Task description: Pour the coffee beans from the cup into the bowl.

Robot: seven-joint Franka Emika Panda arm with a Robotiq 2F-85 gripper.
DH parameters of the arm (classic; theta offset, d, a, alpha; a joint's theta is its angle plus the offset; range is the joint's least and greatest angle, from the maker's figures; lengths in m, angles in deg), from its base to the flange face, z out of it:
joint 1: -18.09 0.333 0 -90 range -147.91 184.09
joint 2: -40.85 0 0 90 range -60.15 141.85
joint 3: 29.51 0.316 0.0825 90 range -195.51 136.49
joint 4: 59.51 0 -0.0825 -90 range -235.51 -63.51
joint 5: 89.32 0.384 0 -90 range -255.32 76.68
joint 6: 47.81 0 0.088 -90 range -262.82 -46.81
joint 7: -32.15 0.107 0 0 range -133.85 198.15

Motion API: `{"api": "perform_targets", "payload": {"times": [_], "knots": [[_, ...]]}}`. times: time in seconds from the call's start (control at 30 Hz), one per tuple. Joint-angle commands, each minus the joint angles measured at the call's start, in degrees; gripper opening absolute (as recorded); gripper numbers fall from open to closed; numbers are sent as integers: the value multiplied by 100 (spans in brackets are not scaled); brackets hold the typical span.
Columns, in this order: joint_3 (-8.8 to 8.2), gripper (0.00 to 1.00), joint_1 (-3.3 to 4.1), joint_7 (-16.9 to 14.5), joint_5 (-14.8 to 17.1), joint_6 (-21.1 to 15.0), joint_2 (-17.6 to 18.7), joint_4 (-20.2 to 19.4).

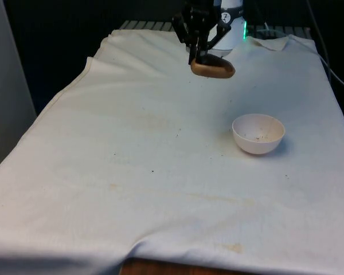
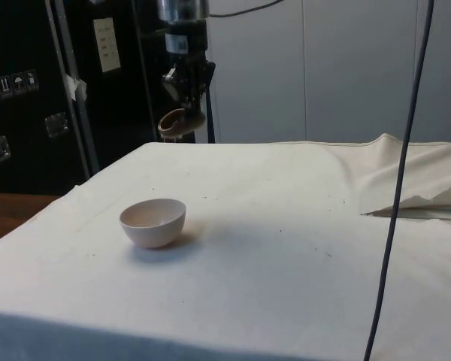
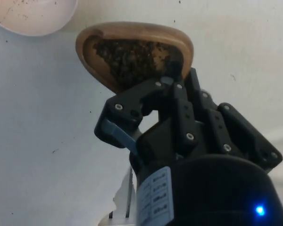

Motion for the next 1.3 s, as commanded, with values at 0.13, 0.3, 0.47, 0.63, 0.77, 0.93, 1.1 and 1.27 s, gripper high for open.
{"api": "perform_targets", "payload": {"times": [0.13, 0.3, 0.47, 0.63, 0.77, 0.93, 1.1, 1.27], "knots": [[6, 0, 6, -166, -57, -17, -34, -11], [6, 0, 11, -378, -63, 0, -63, 11], [63, 0, 17, -510, -46, 40, -92, 34], [143, 0, 17, -670, -29, 92, -120, 74], [183, 0, 17, -745, -23, 120, -126, 97], [246, 0, 11, -888, -34, 160, -126, 132], [269, 0, 17, -991, -74, 155, -109, 149], [304, 0, 23, -1003, -189, 120, -52, 172]]}}
